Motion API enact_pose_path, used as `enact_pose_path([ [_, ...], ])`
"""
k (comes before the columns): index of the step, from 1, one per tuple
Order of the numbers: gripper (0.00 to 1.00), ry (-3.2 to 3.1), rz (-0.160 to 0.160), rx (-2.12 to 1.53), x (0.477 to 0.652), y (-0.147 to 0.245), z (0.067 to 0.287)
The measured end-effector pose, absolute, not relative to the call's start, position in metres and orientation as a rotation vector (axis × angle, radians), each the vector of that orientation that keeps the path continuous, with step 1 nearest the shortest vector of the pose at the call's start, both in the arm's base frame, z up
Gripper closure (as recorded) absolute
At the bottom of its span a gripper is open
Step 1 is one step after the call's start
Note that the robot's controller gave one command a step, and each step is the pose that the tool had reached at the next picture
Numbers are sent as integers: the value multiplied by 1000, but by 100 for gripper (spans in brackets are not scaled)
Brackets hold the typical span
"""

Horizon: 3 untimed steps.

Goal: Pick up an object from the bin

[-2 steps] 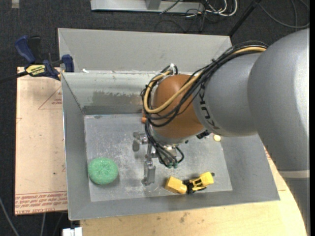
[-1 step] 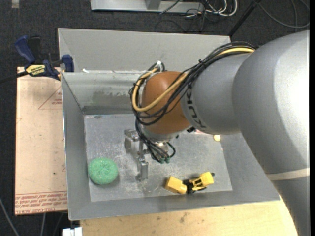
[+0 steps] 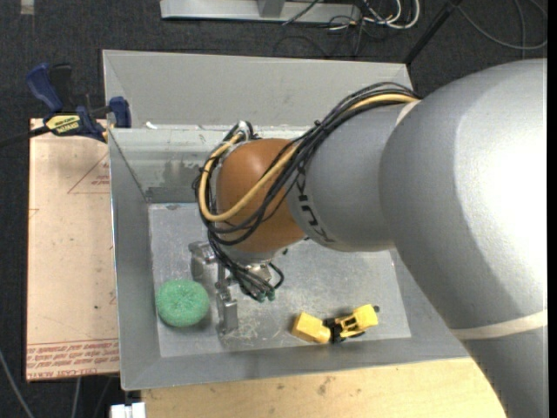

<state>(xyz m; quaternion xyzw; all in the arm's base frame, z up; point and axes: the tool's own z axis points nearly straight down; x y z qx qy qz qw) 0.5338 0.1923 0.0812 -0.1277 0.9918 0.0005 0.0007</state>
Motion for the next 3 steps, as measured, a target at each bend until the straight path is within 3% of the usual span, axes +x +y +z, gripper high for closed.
enact_pose_path([
  [1, 0, 3103, 5, -496, 519, 215, 77],
  [2, 100, 3088, 3, -578, 496, 231, 70],
  [3, 100, 3088, 3, -578, 496, 231, 70],
])
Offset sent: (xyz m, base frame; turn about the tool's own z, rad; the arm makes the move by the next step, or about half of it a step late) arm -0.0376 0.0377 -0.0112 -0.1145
